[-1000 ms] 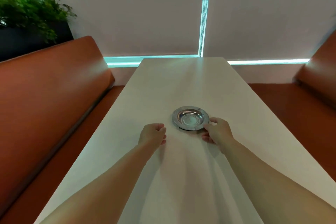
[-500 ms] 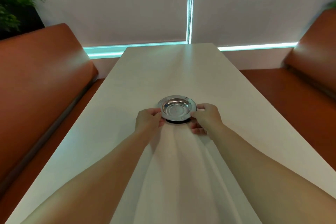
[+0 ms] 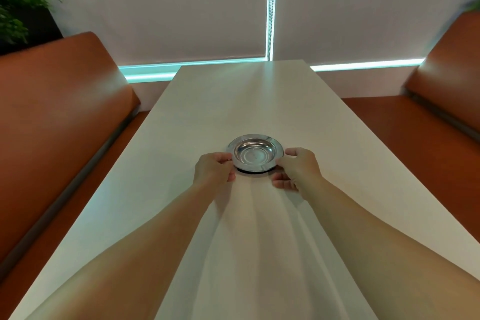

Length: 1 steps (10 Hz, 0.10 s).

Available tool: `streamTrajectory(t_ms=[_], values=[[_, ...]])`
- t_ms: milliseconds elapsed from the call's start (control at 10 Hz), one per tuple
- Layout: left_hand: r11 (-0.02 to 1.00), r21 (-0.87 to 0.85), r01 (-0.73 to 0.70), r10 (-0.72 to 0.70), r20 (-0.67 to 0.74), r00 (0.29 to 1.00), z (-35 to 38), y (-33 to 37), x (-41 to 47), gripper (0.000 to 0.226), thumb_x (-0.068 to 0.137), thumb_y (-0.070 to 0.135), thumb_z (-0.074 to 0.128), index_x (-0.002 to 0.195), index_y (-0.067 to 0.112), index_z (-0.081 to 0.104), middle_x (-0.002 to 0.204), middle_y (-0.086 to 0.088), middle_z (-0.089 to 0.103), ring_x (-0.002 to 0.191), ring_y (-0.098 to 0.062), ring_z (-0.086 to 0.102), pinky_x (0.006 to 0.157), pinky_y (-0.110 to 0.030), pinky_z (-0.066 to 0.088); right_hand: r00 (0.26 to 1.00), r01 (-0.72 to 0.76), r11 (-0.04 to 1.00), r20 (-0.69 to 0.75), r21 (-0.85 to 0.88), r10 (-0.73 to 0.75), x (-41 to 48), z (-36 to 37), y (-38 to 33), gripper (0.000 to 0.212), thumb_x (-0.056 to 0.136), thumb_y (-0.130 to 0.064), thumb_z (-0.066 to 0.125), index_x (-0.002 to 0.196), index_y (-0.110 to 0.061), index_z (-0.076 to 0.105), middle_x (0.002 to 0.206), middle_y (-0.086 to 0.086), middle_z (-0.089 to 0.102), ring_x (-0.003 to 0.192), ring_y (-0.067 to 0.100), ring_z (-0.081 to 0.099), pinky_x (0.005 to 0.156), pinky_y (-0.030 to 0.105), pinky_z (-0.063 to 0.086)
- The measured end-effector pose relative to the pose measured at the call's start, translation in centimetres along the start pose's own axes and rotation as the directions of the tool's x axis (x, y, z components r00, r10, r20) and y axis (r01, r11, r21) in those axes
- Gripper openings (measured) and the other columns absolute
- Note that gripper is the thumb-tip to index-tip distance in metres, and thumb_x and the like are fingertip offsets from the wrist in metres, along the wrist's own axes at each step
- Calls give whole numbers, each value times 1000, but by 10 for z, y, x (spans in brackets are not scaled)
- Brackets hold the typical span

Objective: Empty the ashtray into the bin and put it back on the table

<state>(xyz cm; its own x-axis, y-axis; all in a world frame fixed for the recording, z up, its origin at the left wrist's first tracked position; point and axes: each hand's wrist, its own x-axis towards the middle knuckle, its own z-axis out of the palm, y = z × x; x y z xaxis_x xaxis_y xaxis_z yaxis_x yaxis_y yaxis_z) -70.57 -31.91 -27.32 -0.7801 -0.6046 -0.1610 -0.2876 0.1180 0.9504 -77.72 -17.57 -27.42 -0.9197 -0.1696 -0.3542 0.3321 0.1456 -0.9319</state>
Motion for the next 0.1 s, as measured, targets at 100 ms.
streamTrajectory(t_ms=[100], values=[[997,77,0,4,-50,999,-8,-1,-7,36,86,3,52,122,2,55,113,-15,60,59,-13,54,64,-25,53,1000,-12,1000,-23,-5,12,-4,-4,3,46,83,-6,51,127,-14,41,71,14,59,46,22,52,55,38,56]])
